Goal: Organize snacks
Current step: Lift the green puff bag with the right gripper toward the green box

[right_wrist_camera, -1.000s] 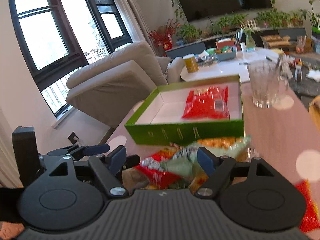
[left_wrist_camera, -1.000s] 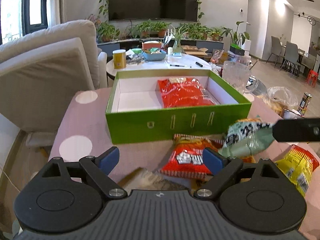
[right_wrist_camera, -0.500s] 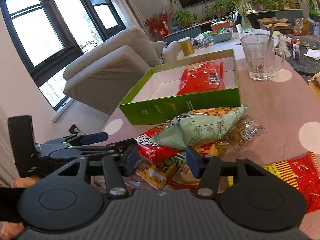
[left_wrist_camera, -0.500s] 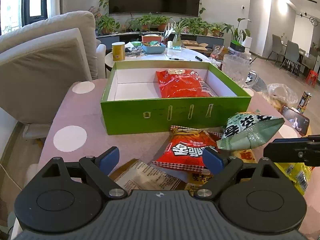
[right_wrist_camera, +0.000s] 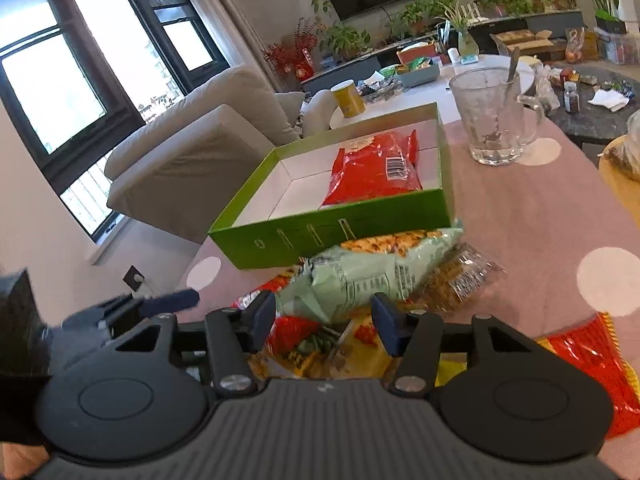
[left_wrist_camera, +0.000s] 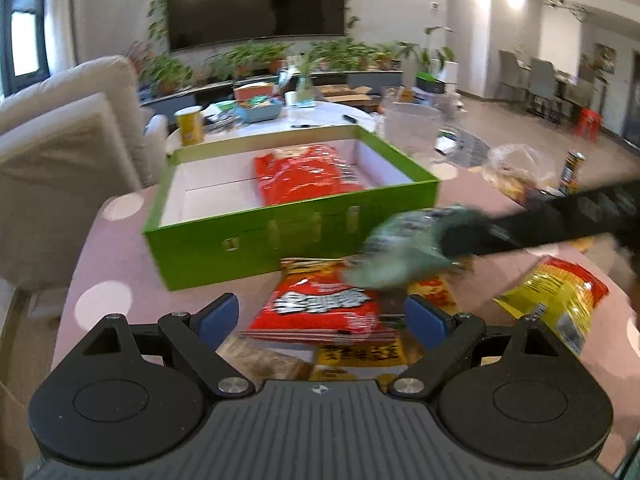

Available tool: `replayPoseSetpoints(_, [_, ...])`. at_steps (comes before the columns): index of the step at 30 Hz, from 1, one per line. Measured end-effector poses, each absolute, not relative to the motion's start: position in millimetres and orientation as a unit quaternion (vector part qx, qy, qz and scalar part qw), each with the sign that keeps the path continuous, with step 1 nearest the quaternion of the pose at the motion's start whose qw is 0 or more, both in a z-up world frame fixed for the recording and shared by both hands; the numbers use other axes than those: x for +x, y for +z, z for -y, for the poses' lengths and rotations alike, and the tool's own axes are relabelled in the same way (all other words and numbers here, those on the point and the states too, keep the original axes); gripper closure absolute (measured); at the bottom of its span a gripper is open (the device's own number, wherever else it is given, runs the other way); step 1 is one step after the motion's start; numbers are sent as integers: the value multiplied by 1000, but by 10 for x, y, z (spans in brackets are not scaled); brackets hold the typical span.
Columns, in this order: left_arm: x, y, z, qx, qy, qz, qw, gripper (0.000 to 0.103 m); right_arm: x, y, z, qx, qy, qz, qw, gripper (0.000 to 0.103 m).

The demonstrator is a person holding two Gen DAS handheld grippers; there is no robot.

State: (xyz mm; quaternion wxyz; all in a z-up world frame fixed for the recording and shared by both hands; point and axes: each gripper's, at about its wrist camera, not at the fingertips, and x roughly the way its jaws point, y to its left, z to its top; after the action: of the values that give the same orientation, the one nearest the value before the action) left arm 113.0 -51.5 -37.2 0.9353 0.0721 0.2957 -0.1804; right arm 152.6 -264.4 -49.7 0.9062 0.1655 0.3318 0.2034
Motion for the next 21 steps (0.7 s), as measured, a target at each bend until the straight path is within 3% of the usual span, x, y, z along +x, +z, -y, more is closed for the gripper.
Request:
replayPoseSetpoints(11, [1440,-455,758,101,-160,-300,935,14,1876,-322,2355,182,271,-306,895,45])
replayPoseSetpoints(21, [1546,-404,952,154,-168,-255,940,14,1723,-406,3184,226,184,-289,912,44])
